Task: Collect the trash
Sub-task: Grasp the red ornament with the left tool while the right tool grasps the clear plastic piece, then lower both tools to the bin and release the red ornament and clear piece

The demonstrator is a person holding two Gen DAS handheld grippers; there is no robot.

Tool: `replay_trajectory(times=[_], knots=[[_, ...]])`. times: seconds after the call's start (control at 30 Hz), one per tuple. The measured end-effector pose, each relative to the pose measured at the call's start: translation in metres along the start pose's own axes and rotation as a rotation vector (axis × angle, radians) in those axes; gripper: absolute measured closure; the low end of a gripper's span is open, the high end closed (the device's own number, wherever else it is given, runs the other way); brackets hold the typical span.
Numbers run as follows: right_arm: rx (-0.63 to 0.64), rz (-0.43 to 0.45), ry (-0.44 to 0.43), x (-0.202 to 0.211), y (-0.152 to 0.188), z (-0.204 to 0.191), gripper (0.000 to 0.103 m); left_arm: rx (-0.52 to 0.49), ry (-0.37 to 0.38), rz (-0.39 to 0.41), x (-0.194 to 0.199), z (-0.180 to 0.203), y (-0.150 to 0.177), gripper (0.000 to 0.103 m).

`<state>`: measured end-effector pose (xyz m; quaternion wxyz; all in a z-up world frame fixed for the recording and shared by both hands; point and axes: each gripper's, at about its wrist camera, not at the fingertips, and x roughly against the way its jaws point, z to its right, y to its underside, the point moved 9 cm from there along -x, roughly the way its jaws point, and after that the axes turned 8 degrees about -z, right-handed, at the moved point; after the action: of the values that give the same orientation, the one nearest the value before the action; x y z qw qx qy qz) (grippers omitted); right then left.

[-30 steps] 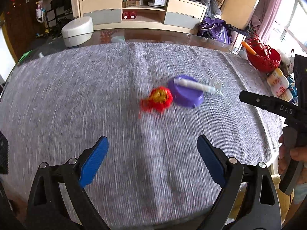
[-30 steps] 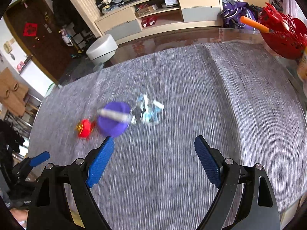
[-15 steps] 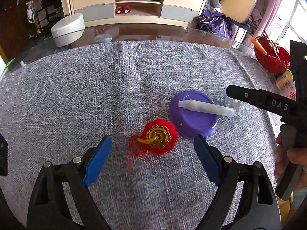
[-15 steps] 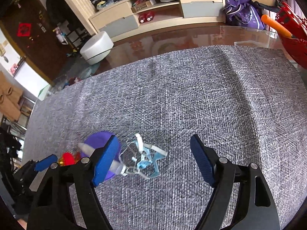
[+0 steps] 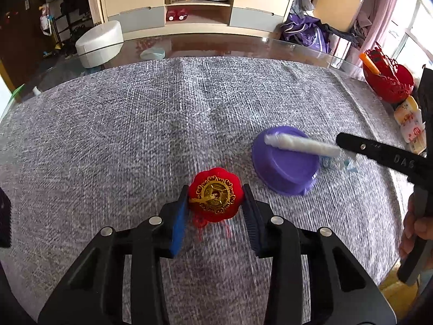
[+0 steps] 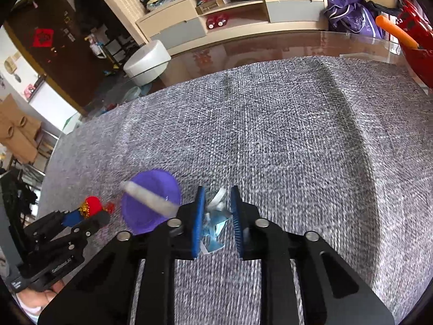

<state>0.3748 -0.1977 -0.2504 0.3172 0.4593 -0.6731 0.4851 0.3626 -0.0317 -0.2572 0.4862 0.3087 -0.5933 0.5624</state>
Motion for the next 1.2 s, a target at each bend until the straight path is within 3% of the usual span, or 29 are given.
replay_trajectory(times=[0.33, 0.57, 0.9, 1.2], knots=[[0.059, 0.073, 0.022, 0.067, 0.020, -0.013, 0.086, -0.004, 0.010, 0.027, 0.046, 0.009, 0.042, 0.067], [0.100, 0.085, -0.008, 0.099, 0.061, -0.030, 0.086, -0.022, 0.041, 0.065, 0.088, 0.028, 0.080, 0.067], [0.141, 0.045, -0.027, 0.110, 0.130, -0.048, 0.086, -0.025, 0.053, 0.092, 0.117, 0.050, 0.142, 0.067], [0.148, -0.020, -0.030, 0.099, 0.190, -0.053, 0.086, -0.028, 0.050, 0.037, 0.108, 0.058, 0.206, 0.067]])
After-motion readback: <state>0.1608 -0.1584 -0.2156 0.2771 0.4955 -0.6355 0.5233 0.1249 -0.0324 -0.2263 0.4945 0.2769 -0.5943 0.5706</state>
